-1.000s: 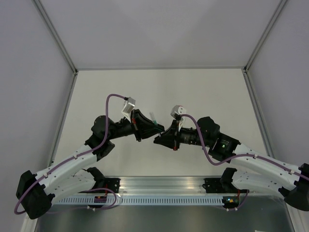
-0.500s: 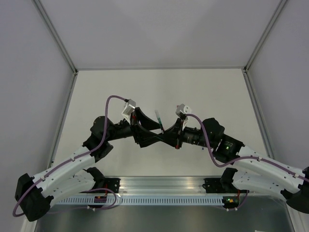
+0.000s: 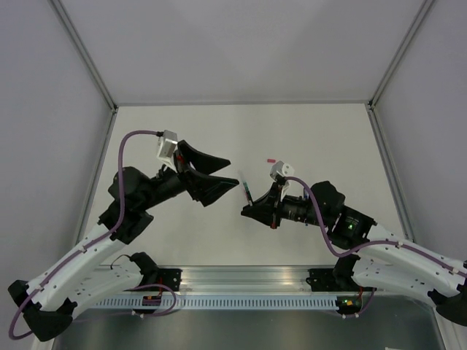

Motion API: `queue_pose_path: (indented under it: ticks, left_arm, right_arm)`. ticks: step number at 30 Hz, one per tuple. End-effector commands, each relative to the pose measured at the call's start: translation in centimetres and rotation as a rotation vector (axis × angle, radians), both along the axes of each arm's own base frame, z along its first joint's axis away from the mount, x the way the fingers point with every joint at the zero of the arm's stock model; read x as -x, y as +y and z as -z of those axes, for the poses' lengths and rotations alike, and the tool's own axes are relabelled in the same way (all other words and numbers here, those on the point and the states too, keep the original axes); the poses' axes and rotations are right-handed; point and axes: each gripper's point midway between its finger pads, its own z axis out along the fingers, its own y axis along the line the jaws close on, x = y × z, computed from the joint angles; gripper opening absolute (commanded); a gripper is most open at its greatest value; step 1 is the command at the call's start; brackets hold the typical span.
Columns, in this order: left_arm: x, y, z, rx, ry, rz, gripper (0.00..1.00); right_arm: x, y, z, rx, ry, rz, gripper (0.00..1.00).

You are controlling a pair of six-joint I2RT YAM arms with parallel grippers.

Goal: Insert the pens into the pen caps

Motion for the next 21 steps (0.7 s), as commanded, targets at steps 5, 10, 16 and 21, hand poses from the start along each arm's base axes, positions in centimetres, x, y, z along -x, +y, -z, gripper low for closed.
queue_pose_path:
  ticks: [5,10,16,21]
  left_arm:
    - [-2.7,-0.7,-0.4,-0.047,0.050,-0.088,0.82]
    - [-4.1,-1.8,2.1,-0.090,0.113,-0.096,0.71]
    - [-4.0,-2.6,4.0,-0.090,0.132,-0.054,0.28]
    - [-3.1,-3.2,5.2,-0.087,0.145,0.008,0.02]
  right_arm:
    - [0.3,0.7,0.1,-0.008,0.003,-0.036,0.00]
    - [0.0,1.0,0.1,-0.015,0.017,-0.032,0.00]
    - [-0.5,1.1,0.1,-0.018,0.023,-0.009,0.00]
    - [-1.1,1.8,-0.2,-0.024,0.023,0.003,0.00]
